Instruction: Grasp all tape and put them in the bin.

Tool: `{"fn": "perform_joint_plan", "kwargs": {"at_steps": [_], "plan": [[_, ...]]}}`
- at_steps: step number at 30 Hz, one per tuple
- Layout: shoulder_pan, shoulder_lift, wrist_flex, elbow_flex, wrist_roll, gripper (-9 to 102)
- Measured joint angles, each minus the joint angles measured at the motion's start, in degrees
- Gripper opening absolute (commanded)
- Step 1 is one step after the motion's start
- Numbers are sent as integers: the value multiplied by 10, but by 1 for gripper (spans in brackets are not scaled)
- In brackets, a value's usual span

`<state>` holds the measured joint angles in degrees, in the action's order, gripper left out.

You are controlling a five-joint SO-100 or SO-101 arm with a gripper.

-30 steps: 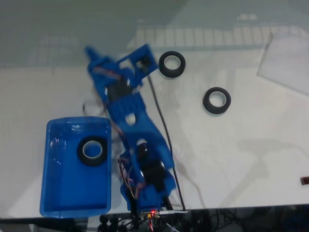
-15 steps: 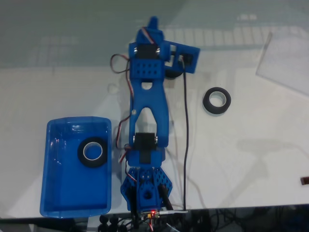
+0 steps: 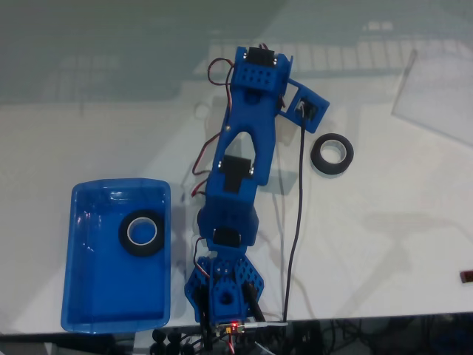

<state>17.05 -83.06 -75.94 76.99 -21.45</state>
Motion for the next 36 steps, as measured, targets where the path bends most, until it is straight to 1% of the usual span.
{"fn": "perform_joint_plan", "kwargs": {"at_steps": [19, 25, 28, 32, 33, 36], "plan": [[-11, 215, 6, -111, 3, 36], [-19, 267, -5, -149, 5, 32], [-24, 278, -15, -156, 5, 24], [-24, 291, -19, -168, 9, 3], [-24, 294, -19, -173, 9, 0], [-24, 301, -28, -183, 9, 0]]}}
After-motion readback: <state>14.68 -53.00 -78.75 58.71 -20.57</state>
